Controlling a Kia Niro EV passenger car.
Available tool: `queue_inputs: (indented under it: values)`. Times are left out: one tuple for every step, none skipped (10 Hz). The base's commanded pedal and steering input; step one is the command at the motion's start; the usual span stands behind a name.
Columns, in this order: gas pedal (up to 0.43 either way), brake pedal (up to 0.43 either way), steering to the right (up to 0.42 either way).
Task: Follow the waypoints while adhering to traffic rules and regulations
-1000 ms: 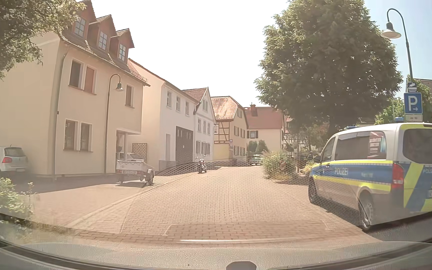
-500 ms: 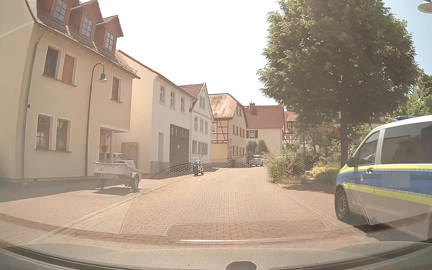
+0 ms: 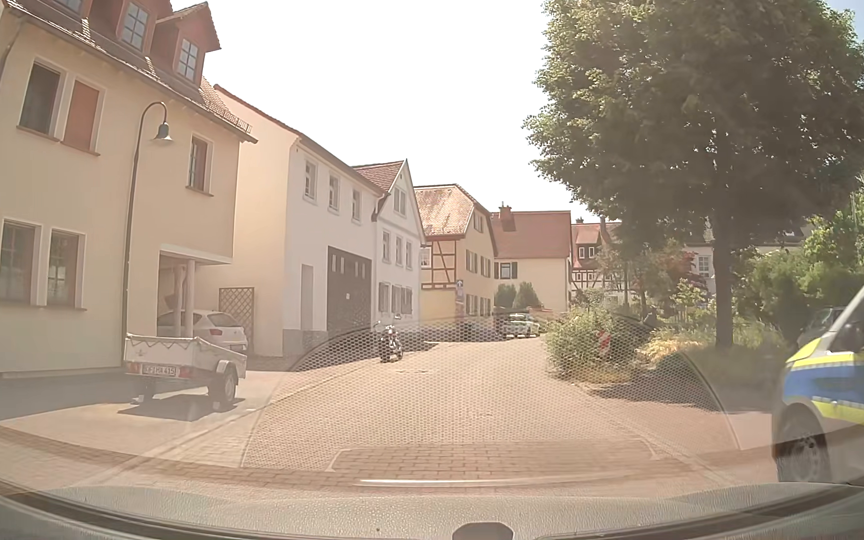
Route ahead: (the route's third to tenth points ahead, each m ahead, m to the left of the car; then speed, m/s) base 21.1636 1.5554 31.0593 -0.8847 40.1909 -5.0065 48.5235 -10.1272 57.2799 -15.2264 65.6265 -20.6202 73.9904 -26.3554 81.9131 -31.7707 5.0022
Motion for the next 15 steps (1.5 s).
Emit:
queue_inputs:
  values:
    - [0.189, 0.000, 0.004]
    - [0.189, 0.000, 0.005]
    - [0.189, 0.000, 0.008]
    - [0.177, 0.000, 0.010]
    - [0.150, 0.000, 0.011]
    - [0.118, 0.000, 0.013]
    - [0.087, 0.000, 0.016]
    - [0.087, 0.000, 0.021]
    - [0.087, 0.000, 0.026]
    - [0.087, 0.000, 0.031]
    - [0.087, 0.000, 0.037]
    - [0.087, 0.000, 0.042]
    - [0.087, 0.000, 0.044]
    - [0.087, 0.000, 0.045]
    - [0.087, 0.000, 0.046]
